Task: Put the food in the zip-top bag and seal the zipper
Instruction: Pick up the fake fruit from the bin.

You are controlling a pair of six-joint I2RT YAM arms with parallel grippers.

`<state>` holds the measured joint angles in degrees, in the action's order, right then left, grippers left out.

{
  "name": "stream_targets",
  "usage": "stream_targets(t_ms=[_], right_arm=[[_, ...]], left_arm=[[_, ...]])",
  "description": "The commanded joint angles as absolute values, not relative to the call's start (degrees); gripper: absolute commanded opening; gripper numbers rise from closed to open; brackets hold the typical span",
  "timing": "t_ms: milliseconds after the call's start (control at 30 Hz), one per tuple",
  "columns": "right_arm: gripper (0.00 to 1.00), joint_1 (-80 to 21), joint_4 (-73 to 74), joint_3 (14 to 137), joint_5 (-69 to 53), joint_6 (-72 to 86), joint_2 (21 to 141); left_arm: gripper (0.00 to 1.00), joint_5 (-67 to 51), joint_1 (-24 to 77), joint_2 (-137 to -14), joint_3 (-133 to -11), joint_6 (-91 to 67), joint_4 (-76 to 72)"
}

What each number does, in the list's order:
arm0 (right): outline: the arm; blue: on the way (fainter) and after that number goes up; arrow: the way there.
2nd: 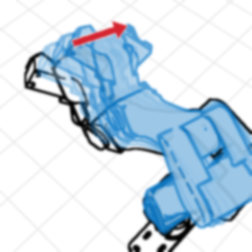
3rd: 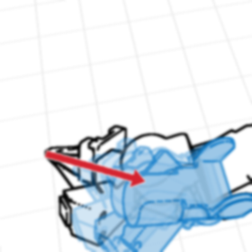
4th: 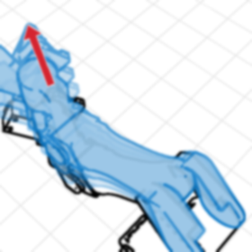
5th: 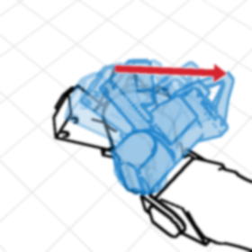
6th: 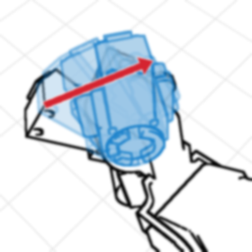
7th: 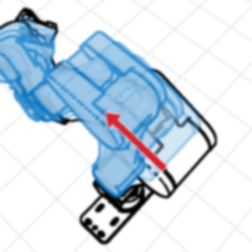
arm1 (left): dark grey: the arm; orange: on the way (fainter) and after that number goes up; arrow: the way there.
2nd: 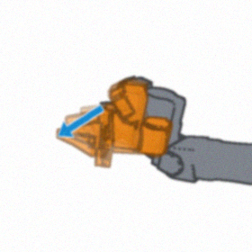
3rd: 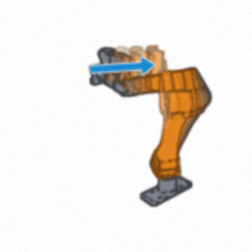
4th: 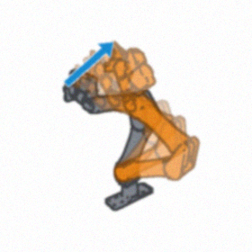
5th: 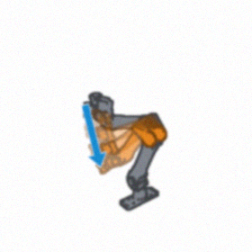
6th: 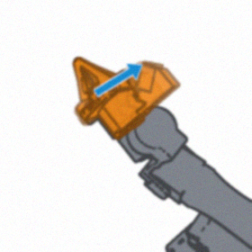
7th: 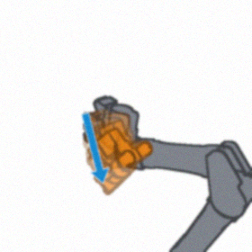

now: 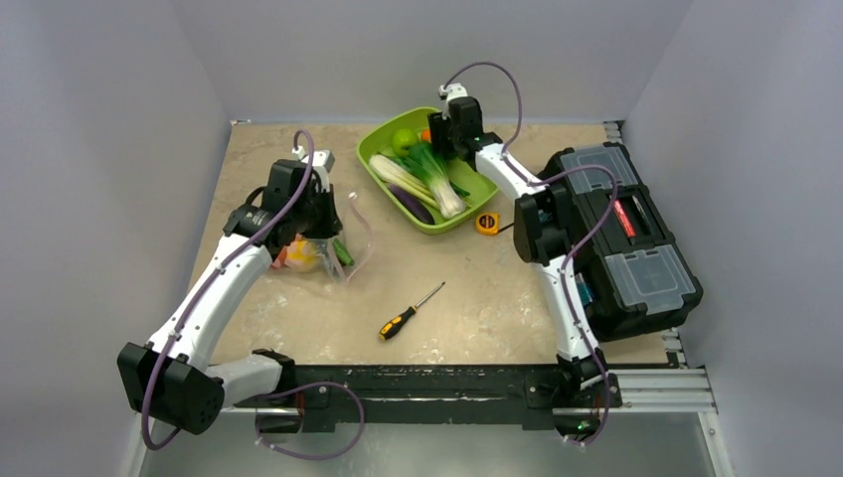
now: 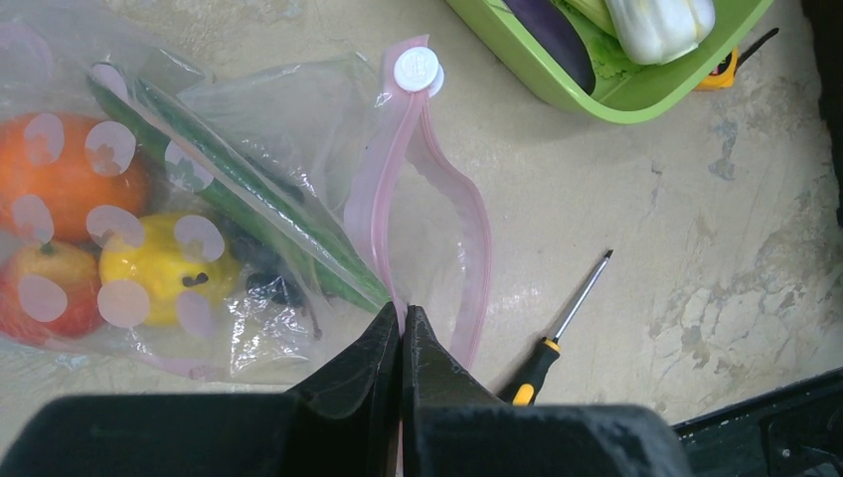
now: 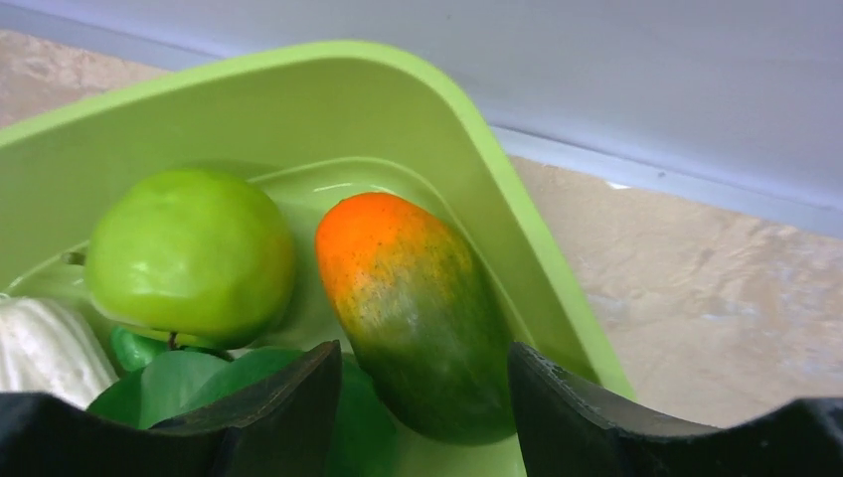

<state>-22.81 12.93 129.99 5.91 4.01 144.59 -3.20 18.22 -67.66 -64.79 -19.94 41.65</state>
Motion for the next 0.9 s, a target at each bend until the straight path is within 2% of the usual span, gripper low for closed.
stream_targets(t_ms=[0,200,267,433,600,700,867], right_arm=[[0.6,-22.9,9.79,134.59,3.74,3.57,147.83],[0.6,-22.76,11.46,136.04,3.34,4.54,150.92],[0.58,-22.76,11.9,134.72,3.83,4.05,151.04],[0.38,-22.72,10.52,130.61,4.42,2.99,148.53],[0.26,-22.76,10.72,131.89,4.37,2.31,145.85],[0.16,-22.76,10.8,131.75,4.39,2.32,143.2],[0.08,-22.81,10.26,128.47,6.06,2.9,136.63]], left_arm=[[0.0,-2.45,18.63,-67.68,-65.83,-19.07,40.78],[0.0,-2.6,18.63,-68.04,-65.92,-19.14,40.78],[0.0,-2.85,18.63,-68.07,-65.92,-19.16,40.77],[0.0,-3.15,18.59,-68.04,-65.92,-19.23,40.78],[0.0,-2.97,18.59,-68.0,-65.92,-19.18,40.79],[0.0,-2.58,18.56,-67.8,-65.87,-19.09,40.93],[0.0,-2.41,18.63,-67.47,-65.85,-19.13,40.96]])
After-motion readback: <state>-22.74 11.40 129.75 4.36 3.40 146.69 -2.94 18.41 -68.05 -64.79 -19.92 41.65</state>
